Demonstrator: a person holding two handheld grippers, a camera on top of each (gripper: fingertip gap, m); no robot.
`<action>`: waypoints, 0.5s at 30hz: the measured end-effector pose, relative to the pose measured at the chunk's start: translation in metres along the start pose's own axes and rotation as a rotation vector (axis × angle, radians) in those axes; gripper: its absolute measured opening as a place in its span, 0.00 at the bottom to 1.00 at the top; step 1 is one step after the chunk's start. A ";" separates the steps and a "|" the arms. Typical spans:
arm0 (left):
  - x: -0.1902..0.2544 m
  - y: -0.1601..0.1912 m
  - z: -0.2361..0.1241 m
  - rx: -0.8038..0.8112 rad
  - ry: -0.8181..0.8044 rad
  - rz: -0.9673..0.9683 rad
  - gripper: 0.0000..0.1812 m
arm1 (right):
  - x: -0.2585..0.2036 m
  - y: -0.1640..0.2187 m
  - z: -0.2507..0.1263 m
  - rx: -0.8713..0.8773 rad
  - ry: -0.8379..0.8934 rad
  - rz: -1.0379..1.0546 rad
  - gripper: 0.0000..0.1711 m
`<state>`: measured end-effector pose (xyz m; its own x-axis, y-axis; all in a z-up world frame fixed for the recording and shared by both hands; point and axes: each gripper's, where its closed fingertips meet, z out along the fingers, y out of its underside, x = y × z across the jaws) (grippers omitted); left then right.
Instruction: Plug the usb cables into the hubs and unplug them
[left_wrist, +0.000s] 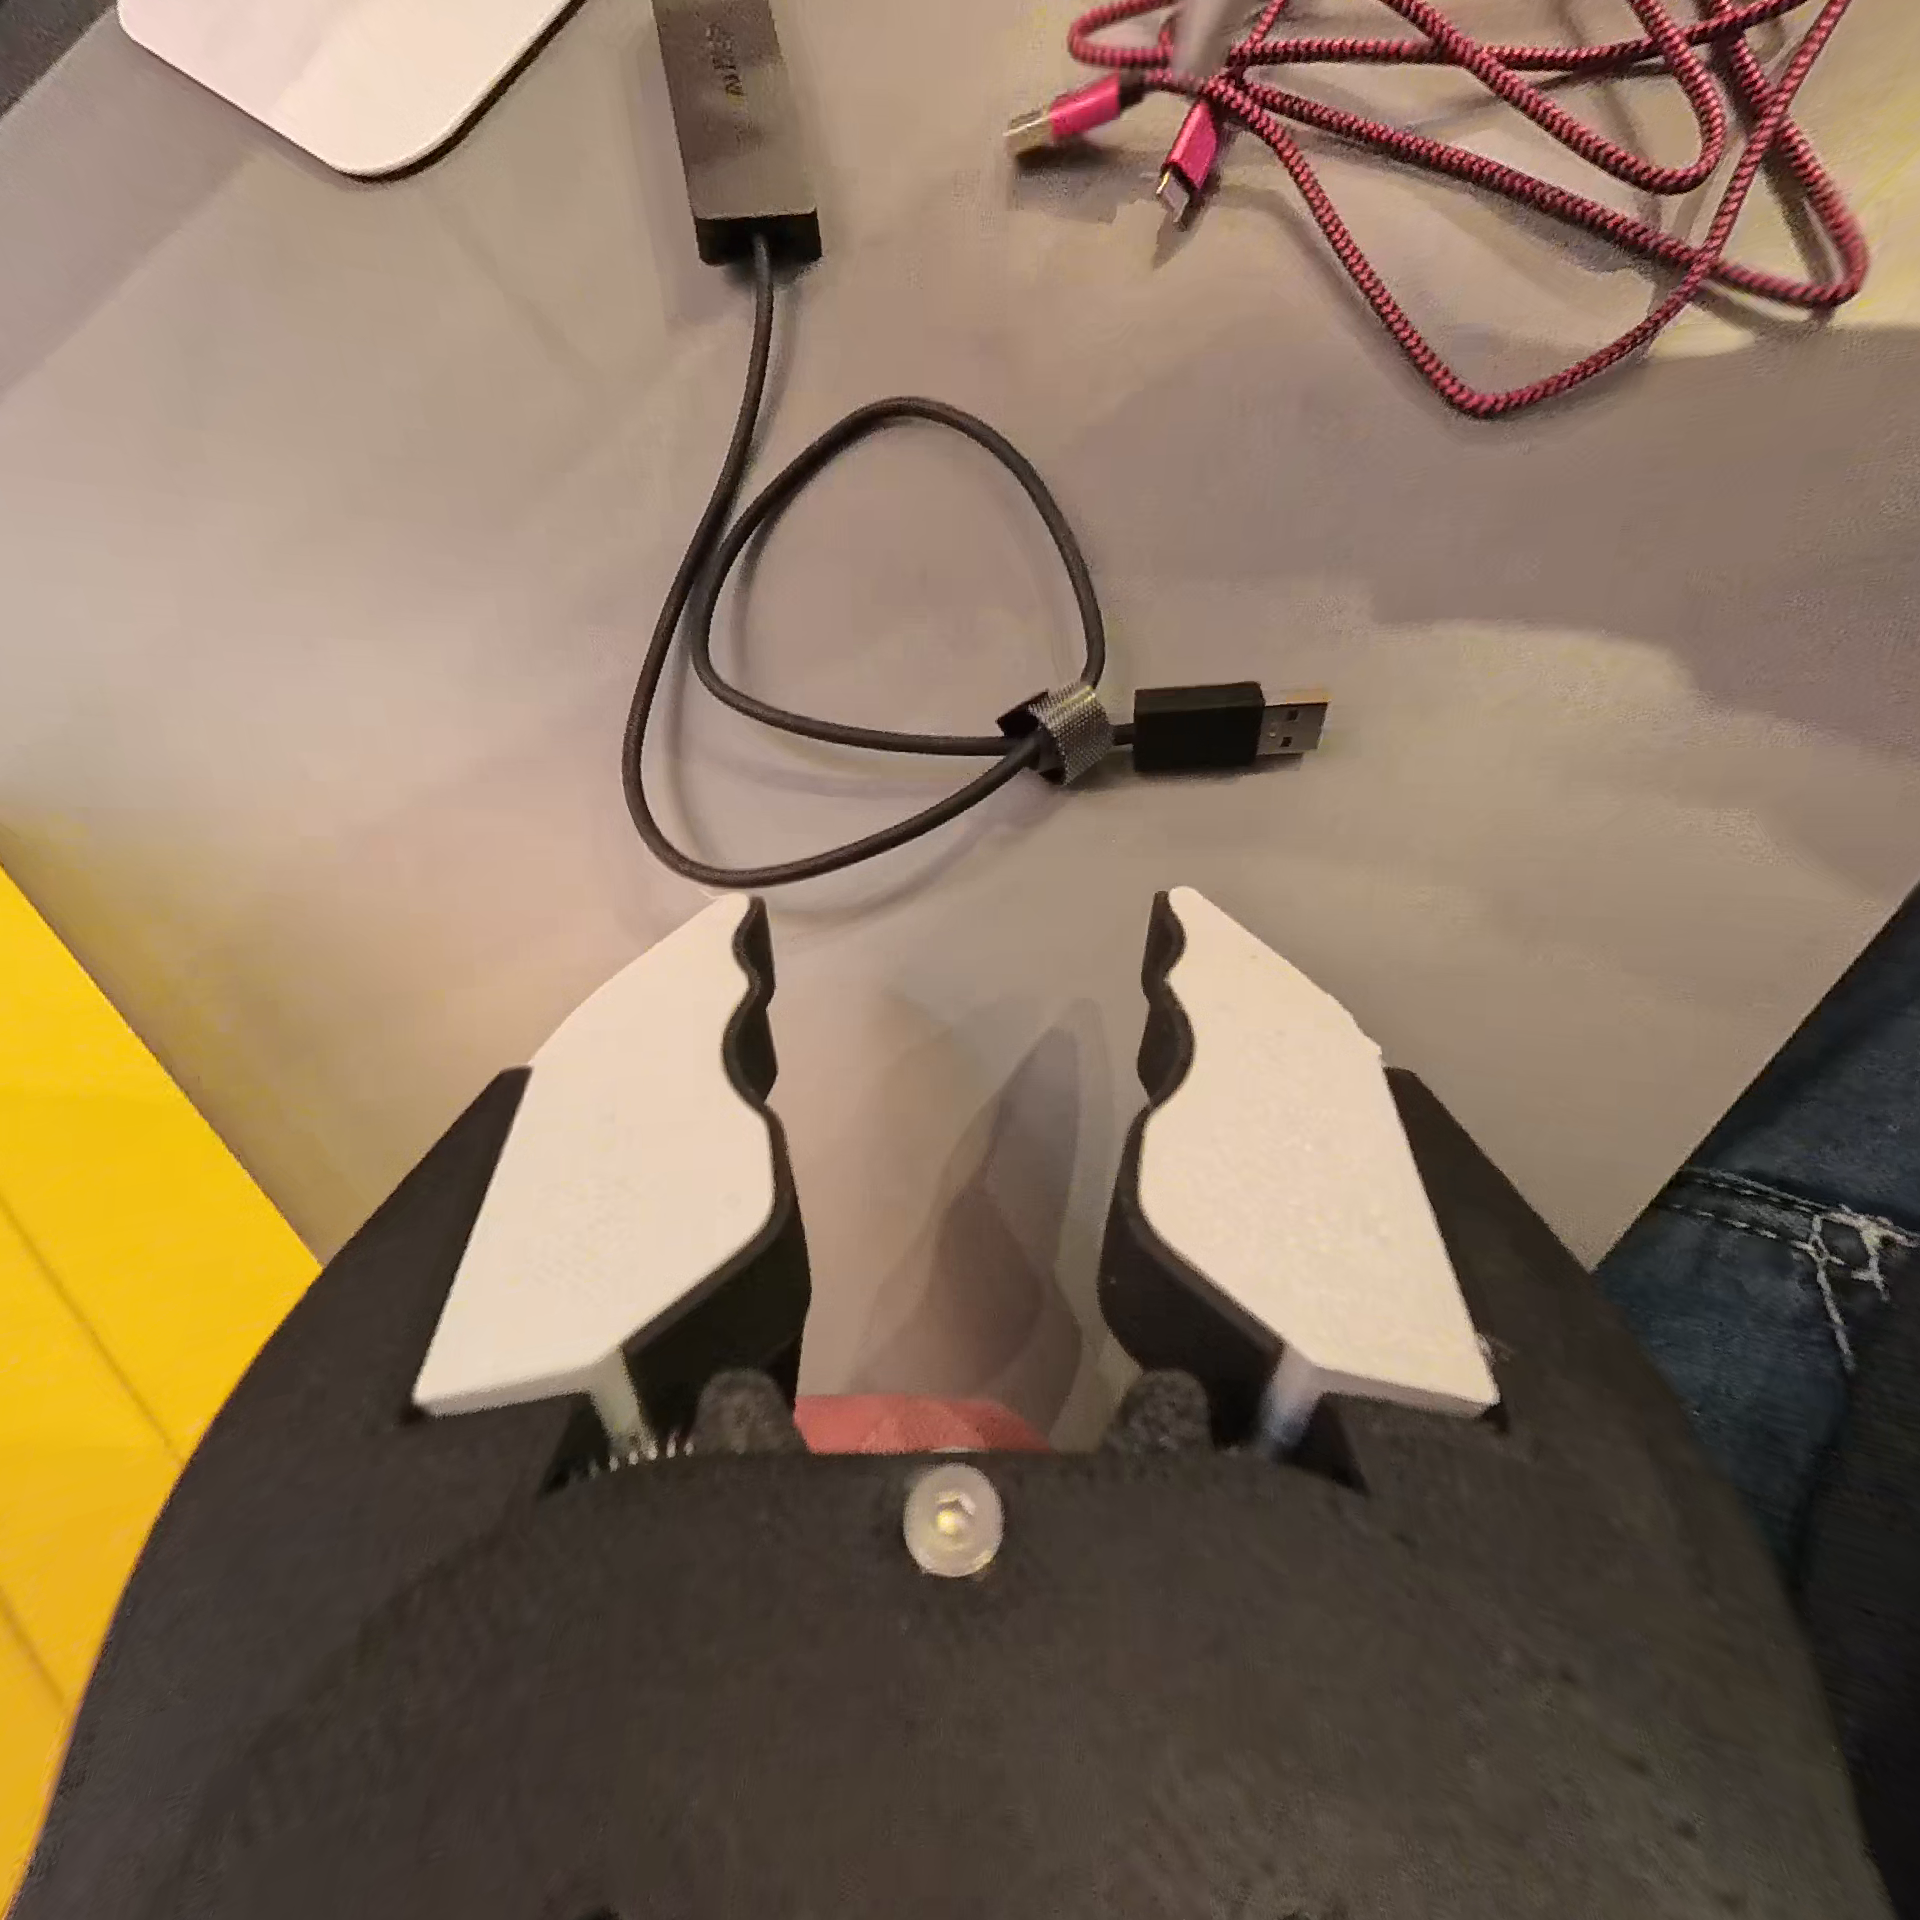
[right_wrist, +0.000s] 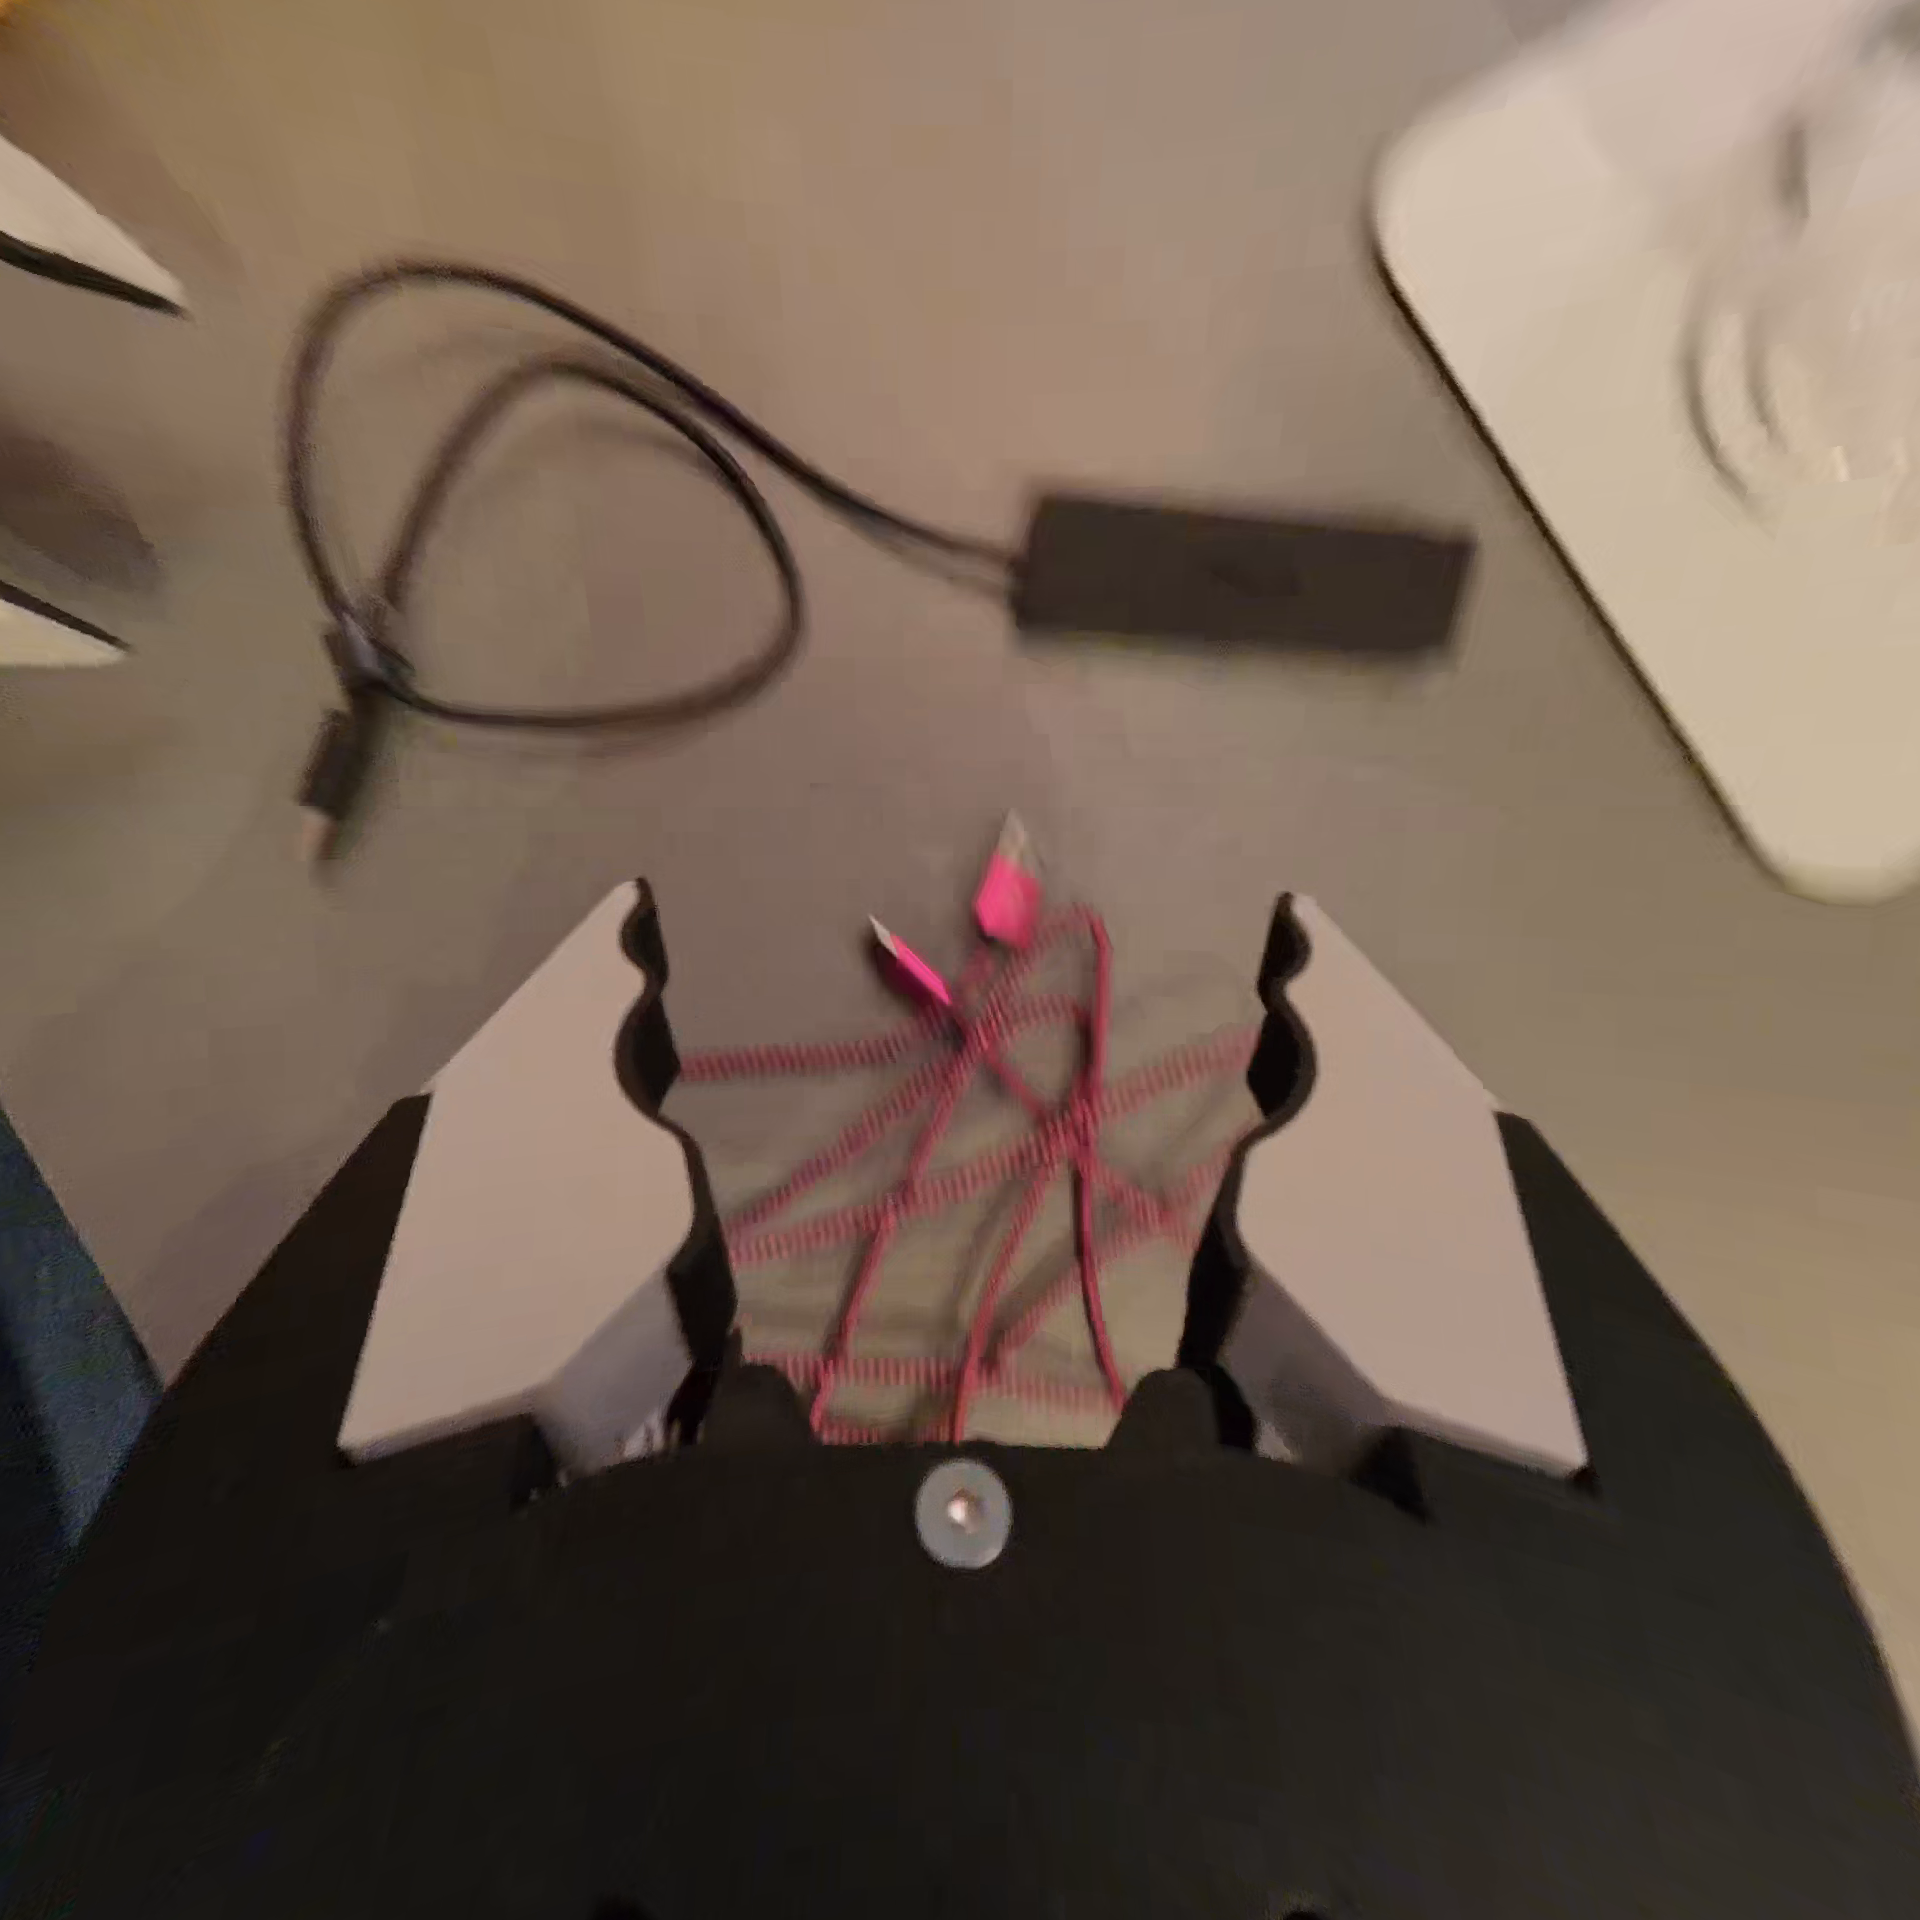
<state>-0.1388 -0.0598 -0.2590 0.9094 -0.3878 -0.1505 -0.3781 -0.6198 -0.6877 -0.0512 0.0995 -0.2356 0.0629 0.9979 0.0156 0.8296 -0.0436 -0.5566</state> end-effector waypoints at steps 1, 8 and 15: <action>0.001 -0.001 0.001 0.002 0.005 0.000 0.37 | 0.010 0.021 -0.011 -0.032 0.051 0.063 0.70; 0.016 -0.007 0.009 0.002 0.046 0.024 0.37 | -0.001 0.108 -0.005 -0.172 0.152 0.258 0.78; 0.021 -0.017 0.012 0.014 0.046 0.056 0.38 | 0.002 0.091 0.000 -0.062 0.146 0.248 0.28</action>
<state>-0.1116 -0.0494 -0.2588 0.8775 -0.4533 -0.1565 -0.4258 -0.5863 -0.6892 0.0247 0.0974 -0.2864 0.3432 0.9392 0.0071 0.8110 -0.2926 -0.5066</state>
